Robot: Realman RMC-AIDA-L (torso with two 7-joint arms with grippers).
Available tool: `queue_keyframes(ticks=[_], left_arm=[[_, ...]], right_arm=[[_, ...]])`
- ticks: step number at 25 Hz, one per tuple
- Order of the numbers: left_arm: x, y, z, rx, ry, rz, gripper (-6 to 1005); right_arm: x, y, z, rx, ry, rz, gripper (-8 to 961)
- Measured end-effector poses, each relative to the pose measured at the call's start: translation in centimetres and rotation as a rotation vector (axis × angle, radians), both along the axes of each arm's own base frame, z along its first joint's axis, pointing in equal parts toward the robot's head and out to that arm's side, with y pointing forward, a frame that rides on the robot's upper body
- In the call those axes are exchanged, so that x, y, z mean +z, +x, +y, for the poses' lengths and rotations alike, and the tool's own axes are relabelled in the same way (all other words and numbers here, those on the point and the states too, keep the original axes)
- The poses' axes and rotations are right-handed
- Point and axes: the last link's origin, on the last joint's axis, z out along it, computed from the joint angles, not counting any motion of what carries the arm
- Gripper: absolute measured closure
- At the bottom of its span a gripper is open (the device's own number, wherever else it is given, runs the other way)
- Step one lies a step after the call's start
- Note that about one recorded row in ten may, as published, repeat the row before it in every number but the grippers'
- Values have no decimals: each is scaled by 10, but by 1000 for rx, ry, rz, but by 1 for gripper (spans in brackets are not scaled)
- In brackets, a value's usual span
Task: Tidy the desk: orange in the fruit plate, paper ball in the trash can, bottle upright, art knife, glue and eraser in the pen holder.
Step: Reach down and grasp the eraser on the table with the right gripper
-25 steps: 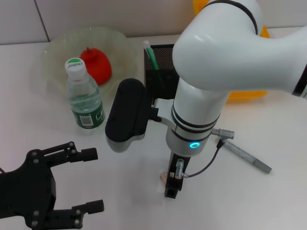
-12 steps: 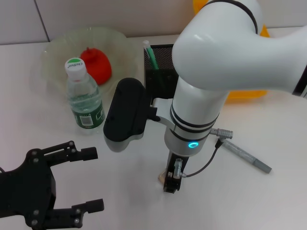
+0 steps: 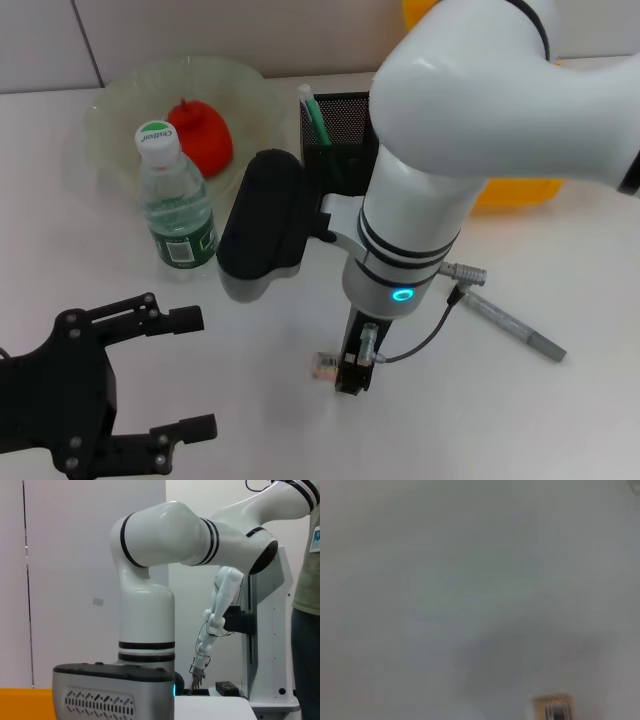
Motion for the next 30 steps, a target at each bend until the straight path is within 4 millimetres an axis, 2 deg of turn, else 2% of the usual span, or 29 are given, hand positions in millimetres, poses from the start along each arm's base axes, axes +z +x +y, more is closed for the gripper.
queue_keyframes(ticks=[6,10,30], left_arm=[[0,2,1,-7,-2,0,198],[0,2,1,-8,-2,1,198],[1,2,3,-10,0,6,198]], right_arm=[[15,2,14,-16,86,50,590],[18,3,16,-27,100,63,589],[10,-12,5,23,31,42,586]])
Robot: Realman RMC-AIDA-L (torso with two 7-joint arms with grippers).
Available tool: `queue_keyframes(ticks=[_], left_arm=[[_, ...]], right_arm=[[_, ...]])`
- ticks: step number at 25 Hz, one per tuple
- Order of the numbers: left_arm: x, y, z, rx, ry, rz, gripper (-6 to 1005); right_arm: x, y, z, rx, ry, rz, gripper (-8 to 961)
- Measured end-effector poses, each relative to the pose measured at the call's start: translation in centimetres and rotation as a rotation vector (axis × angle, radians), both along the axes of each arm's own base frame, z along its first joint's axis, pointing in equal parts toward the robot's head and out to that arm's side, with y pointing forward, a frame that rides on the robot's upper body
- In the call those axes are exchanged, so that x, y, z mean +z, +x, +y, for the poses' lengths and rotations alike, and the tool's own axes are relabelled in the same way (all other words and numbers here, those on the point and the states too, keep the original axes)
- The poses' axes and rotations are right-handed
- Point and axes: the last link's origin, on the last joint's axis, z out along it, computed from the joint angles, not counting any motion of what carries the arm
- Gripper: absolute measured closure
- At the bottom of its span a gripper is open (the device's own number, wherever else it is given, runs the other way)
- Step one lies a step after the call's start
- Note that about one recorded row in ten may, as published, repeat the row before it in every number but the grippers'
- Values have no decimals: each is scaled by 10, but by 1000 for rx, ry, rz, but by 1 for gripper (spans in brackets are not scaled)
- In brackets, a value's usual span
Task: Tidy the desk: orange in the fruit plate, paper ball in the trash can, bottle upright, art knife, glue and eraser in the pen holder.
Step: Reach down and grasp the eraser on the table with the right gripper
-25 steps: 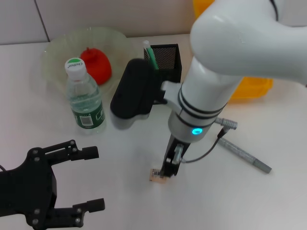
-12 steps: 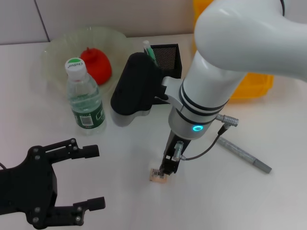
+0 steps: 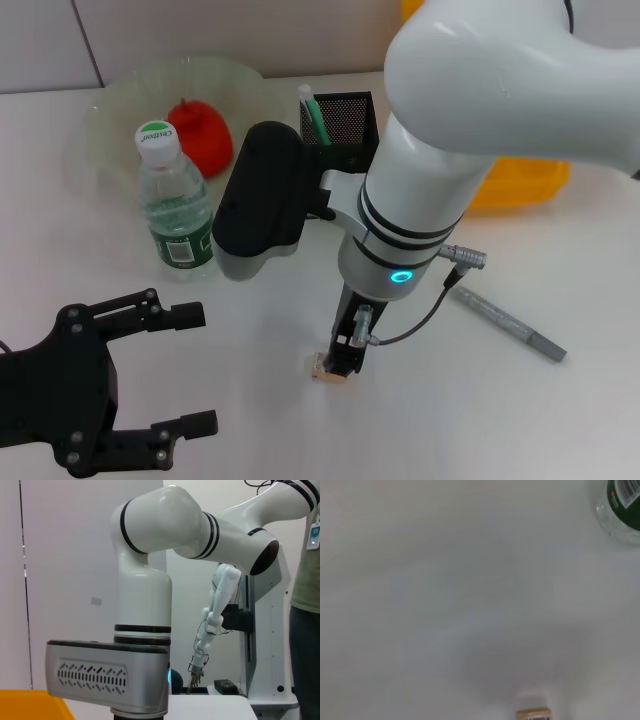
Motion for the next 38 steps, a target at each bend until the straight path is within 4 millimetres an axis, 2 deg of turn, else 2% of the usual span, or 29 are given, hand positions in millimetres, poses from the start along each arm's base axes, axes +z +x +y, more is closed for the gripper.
queue_keyframes(ticks=[14,19,38], left_arm=[[0,1,1,-6,-1,2,198],[0,1,1,-7,-1,2,198],[-1,1,1,-11,4,1,198]], right_arm=[[-5,-1,0,19,-21,-32,584],[-7,-4,0,27,-30,-36,476],[-12,-4,-1,19,-47,-57,483]])
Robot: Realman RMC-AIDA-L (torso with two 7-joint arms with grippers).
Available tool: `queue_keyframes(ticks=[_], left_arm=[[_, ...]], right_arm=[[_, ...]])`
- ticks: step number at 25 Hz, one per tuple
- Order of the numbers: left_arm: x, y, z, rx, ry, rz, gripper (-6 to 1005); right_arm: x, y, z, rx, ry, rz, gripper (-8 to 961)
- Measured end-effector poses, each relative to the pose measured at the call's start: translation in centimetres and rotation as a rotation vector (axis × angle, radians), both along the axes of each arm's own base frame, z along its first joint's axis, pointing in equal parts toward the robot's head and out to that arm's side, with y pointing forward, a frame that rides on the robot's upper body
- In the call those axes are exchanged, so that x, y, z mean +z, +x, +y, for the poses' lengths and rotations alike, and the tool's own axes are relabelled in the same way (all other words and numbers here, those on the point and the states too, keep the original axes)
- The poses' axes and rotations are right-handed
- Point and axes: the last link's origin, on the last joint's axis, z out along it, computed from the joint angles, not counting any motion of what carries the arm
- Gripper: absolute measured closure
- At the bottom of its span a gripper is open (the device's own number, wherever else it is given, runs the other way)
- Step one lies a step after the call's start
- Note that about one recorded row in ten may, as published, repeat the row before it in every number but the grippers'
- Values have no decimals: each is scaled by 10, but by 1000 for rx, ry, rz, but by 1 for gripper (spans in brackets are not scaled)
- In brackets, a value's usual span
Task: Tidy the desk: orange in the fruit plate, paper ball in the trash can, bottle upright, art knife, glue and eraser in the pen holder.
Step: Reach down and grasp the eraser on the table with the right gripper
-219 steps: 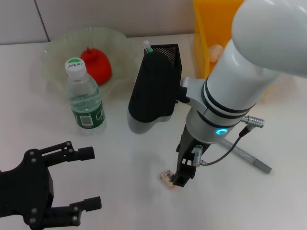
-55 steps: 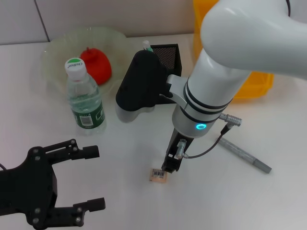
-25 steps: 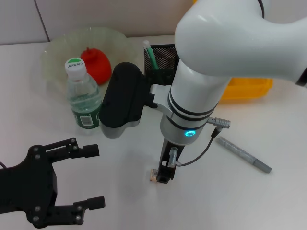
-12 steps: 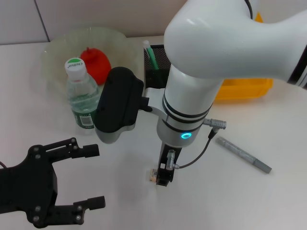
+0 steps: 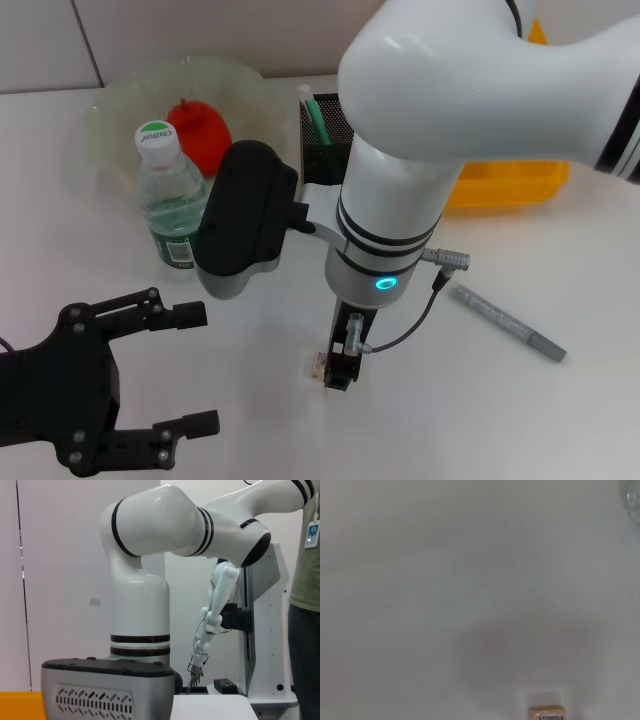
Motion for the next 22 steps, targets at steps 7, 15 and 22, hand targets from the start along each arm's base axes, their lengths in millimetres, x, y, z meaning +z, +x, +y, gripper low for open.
queue_keyframes(ticks=[7,15,22], left_arm=[[0,0,0,0,0,0,198],[-1,1,0,-6,-3,1,198],[-3,1,-1,-8,-2,-3,198]], right_arm=[[-1,3,0,-9,-2,-6,483],[-3,3,-1,-5,-14,-23,483],[-3,4,-1,-8,-14,-26,482]])
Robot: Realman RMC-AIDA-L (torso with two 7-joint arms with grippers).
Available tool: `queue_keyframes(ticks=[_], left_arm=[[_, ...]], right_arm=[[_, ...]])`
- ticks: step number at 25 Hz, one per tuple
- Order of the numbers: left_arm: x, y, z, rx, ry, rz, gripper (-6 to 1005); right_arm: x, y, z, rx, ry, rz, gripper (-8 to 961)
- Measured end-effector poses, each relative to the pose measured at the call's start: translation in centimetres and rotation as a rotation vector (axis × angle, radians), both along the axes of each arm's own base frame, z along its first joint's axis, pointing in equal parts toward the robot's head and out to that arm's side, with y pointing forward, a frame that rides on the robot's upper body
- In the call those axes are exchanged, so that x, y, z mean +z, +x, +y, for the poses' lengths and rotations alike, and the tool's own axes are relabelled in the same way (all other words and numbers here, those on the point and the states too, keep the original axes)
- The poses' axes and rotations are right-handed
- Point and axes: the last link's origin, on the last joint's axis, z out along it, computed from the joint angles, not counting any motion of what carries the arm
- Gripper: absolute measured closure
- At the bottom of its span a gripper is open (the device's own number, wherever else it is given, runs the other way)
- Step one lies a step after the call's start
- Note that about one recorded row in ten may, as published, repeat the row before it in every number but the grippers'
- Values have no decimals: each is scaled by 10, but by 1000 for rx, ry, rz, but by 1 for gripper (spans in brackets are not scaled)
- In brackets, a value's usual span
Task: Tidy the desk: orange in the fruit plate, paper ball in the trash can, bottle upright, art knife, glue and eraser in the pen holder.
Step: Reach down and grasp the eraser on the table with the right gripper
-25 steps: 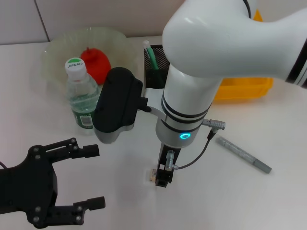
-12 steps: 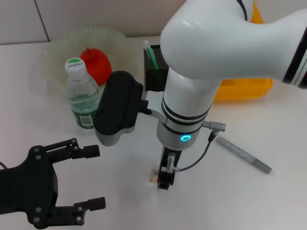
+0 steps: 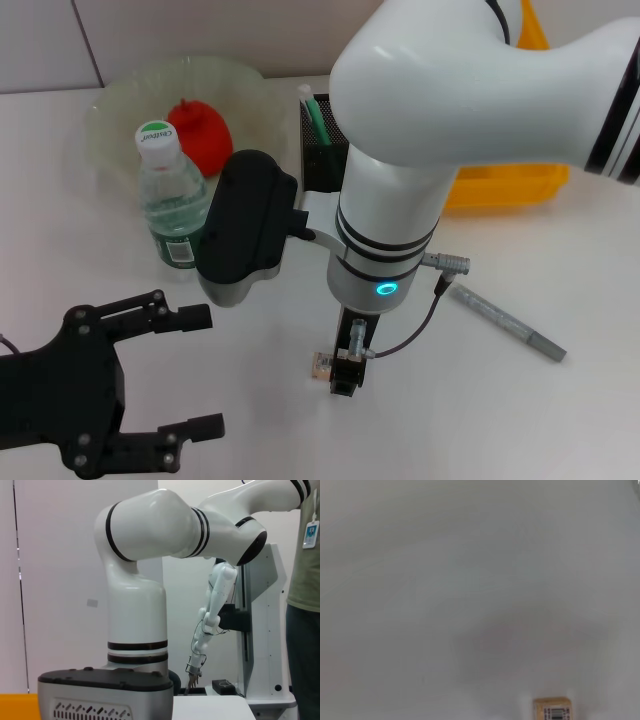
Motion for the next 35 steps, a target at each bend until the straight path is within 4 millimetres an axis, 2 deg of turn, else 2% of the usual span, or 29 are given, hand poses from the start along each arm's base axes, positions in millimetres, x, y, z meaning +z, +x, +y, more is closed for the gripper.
queue_keyframes(ticks=[24,30,35], left_arm=[[-2,2,0,-17,10,-6,198],[-2,2,0,-18,10,-6,198],[-2,3,1,-19,10,-6,198]], right_arm=[[-2,5,-2,-19,-2,0,482],[-2,4,-1,-18,4,-1,564],[-2,5,0,-23,7,-5,562]])
